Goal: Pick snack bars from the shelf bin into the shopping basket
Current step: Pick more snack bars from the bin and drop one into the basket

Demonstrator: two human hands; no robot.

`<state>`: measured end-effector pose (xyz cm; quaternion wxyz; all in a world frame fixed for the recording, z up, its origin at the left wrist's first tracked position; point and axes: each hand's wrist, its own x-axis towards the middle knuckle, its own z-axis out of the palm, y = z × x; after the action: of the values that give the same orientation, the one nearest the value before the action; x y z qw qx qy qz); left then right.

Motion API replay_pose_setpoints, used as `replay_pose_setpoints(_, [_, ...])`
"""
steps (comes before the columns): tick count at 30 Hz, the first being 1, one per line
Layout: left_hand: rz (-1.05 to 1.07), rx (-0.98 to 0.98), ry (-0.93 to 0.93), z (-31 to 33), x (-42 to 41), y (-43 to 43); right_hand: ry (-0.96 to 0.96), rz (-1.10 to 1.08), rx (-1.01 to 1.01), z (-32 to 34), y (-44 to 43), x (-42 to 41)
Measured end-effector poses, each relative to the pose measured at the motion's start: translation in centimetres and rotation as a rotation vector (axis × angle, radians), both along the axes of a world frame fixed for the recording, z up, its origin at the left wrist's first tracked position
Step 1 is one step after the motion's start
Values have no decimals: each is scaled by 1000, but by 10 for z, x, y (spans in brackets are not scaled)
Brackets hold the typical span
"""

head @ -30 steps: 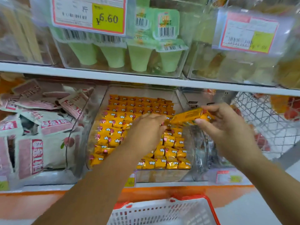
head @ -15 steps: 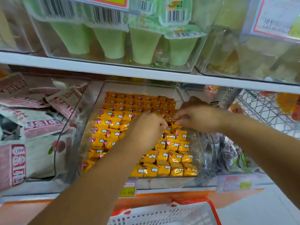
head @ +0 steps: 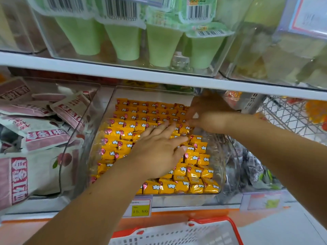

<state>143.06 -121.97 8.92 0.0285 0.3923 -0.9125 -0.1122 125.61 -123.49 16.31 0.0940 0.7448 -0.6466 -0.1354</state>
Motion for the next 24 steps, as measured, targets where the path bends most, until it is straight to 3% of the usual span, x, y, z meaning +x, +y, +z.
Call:
replay_pose_setpoints(2, [3, 16, -9, 0, -1, 0, 45, -53, 68, -6, -4, 11])
replay_pose_setpoints(5, [5, 29, -16, 1, 0, 1, -118, -120, 16, -10, 0, 13])
replay_pose_setpoints(9, [35, 60, 82, 6, 2, 6, -421, -23, -278, -18, 29, -4])
replay_pose_setpoints(14, [196, 174, 378, 30, 7, 36, -825, 152, -634, -26, 102, -7])
replay_pose_setpoints(16, [212, 199, 494, 36, 12, 57, -1018, 119, -693, -29, 133, 0])
replay_pose_setpoints(20, [269, 479, 811, 36, 33, 95, -1713, -98, -616, -32, 189, 18])
replay_pose_setpoints(24, [410, 872, 1126, 40, 48, 146, -1947, -255, -459, -32, 228, 36])
